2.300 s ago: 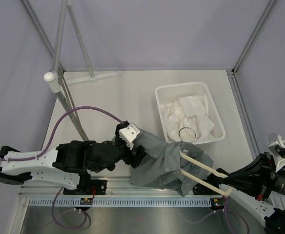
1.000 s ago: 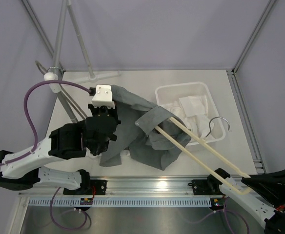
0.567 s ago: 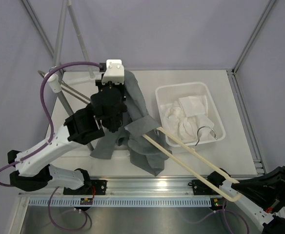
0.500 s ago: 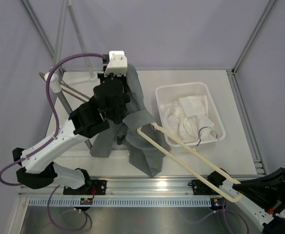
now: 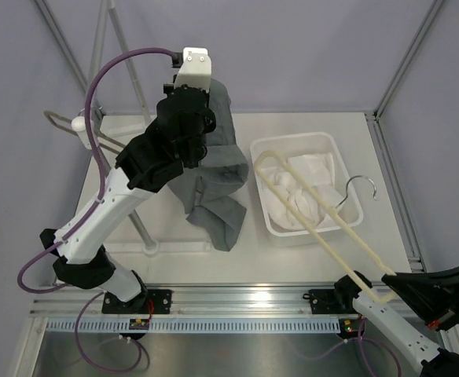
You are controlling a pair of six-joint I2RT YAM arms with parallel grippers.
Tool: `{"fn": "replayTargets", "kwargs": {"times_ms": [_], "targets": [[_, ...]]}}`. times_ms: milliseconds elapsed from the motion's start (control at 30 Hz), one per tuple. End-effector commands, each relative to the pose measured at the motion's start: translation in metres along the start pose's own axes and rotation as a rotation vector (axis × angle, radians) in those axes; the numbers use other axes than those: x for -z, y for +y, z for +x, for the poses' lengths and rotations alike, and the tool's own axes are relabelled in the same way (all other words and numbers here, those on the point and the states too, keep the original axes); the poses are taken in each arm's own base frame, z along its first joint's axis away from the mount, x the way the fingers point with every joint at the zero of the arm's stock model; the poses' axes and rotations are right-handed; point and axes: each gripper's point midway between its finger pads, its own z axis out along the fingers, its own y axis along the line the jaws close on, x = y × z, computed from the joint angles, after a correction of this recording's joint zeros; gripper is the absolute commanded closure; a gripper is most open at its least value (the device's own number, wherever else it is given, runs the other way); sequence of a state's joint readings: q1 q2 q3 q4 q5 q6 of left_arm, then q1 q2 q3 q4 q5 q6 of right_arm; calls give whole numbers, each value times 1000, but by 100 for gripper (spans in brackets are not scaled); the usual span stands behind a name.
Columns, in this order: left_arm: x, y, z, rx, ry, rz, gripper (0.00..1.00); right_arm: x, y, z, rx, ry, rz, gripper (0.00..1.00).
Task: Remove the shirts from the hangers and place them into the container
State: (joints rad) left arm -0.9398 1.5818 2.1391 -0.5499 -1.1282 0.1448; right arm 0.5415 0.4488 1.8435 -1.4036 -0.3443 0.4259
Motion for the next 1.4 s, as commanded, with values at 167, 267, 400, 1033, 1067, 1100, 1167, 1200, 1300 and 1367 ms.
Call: {"fn": "replayTargets", "kwargs": {"times_ms": [167,267,400,1033,1067,1100,1167,1200,1300,1367], "targets": [[82,-65,85,152,241,556,100,-56,-68,-47,51,-115,354,100],[114,-82,112,114,299,658,100,-97,-75,-69,82,-120,333,100],[156,-92,143,91,359,753,100,-168,-94,-74,112,3,308,100],[262,-70,283,85,622,766,100,-393,-126,-93,250,158,-42,100],[265,-69,288,83,631,764,100,-398,-125,-94,253,156,-61,100],[266,-68,294,76,639,754,100,-404,-124,-91,255,164,-88,100],[271,-66,308,78,659,730,100,-420,-123,-77,252,207,-157,100],[273,-65,313,89,674,711,100,-425,-112,-75,293,210,-202,100],[279,-67,324,85,677,707,100,-447,-101,-58,367,241,-279,100],[283,-67,331,83,686,702,100,-464,-84,-49,385,256,-332,100]]}}
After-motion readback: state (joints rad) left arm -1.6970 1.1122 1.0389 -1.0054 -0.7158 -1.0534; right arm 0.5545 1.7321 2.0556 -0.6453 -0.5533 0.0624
